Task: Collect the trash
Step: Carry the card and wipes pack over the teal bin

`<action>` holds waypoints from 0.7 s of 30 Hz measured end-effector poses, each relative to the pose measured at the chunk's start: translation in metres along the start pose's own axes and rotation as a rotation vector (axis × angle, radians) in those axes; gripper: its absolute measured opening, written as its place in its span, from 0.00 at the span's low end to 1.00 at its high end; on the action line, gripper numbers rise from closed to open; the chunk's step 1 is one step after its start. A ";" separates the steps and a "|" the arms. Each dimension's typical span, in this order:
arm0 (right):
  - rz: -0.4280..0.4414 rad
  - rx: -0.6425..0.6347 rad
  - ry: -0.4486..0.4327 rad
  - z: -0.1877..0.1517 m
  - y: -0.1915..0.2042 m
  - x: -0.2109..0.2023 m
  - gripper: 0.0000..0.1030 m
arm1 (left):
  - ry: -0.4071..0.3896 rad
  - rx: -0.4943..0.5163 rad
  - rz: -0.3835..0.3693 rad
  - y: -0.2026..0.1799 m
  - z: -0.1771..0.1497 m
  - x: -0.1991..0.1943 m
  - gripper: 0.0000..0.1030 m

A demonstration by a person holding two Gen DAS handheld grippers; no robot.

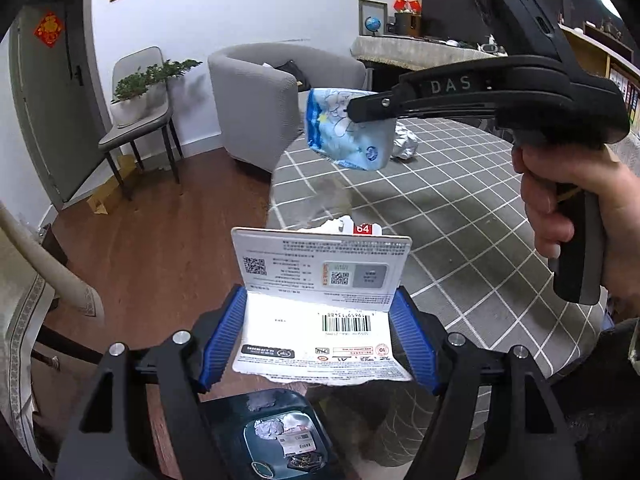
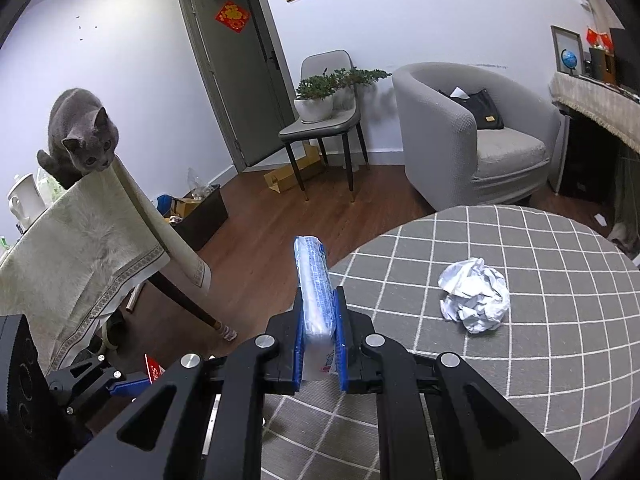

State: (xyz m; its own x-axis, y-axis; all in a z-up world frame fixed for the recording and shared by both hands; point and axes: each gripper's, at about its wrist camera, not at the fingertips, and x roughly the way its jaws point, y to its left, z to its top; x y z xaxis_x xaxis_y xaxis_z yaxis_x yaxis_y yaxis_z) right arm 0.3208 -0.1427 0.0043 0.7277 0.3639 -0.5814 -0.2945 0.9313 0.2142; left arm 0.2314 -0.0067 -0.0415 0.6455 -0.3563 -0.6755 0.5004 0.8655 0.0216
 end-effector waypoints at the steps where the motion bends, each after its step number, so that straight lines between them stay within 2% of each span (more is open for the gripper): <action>1: 0.002 -0.003 -0.005 0.001 0.002 0.000 0.13 | -0.004 -0.010 0.003 0.003 -0.002 -0.002 0.73; 9: 0.021 -0.042 -0.021 0.004 0.028 -0.001 0.13 | -0.003 -0.066 0.022 0.019 -0.014 -0.013 0.73; 15: 0.062 -0.074 -0.009 0.002 0.050 0.002 0.13 | 0.044 -0.091 0.052 0.031 -0.035 -0.011 0.73; 21: 0.097 -0.106 0.048 -0.011 0.070 0.016 0.12 | 0.110 -0.157 0.059 0.053 -0.056 -0.005 0.73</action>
State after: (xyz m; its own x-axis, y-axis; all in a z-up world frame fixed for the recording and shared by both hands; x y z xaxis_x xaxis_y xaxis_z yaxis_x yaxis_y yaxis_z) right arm 0.3054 -0.0720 0.0011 0.6629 0.4484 -0.5996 -0.4274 0.8842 0.1886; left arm 0.2228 0.0602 -0.0783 0.5995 -0.2703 -0.7533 0.3617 0.9312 -0.0462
